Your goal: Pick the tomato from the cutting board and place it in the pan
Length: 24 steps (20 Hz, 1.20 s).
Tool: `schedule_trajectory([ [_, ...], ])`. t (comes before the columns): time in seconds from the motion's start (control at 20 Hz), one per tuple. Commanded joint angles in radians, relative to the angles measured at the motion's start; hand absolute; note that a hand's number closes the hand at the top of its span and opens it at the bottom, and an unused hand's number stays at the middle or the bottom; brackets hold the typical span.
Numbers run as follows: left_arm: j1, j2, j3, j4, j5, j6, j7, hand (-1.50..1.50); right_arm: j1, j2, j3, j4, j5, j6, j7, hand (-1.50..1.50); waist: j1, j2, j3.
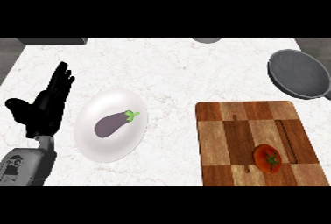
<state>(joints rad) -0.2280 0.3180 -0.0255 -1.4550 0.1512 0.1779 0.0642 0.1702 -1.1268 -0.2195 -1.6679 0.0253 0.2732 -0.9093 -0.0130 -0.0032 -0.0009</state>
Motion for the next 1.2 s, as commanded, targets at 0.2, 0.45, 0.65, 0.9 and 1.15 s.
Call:
schedule_trajectory([
  [0.2, -0.006, -0.006, 0.018, -0.01, -0.004, -0.011, 0.018, 0.0, 0.116, 0.022, 0.025, -0.191, 0.02, 0.112, -0.019, -1.5, -0.006, -0.001, 0.001],
  [0.45, 0.042, -0.02, 0.021, -0.015, -0.018, -0.037, -0.028, 0.0, 0.13, 0.086, 0.075, -0.264, 0.174, 0.058, 0.115, -1.5, 0.006, 0.001, 0.0],
  [0.65, 0.036, -0.005, 0.075, 0.037, -0.006, -0.064, -0.08, 0.0, 0.183, 0.164, 0.101, -0.308, 0.251, 0.049, 0.171, -1.5, 0.004, 0.002, 0.0],
  [0.9, 0.011, -0.081, 0.003, -0.006, -0.072, -0.014, -0.009, 0.0, 0.113, 0.225, 0.052, -0.161, 0.321, 0.069, 0.102, -1.5, 0.009, 0.003, 0.001],
  [1.15, -0.041, -0.034, 0.082, 0.05, -0.045, -0.074, -0.019, 0.0, 0.02, 0.272, 0.101, -0.223, 0.383, 0.15, 0.266, -1.5, 0.01, 0.004, 0.001],
])
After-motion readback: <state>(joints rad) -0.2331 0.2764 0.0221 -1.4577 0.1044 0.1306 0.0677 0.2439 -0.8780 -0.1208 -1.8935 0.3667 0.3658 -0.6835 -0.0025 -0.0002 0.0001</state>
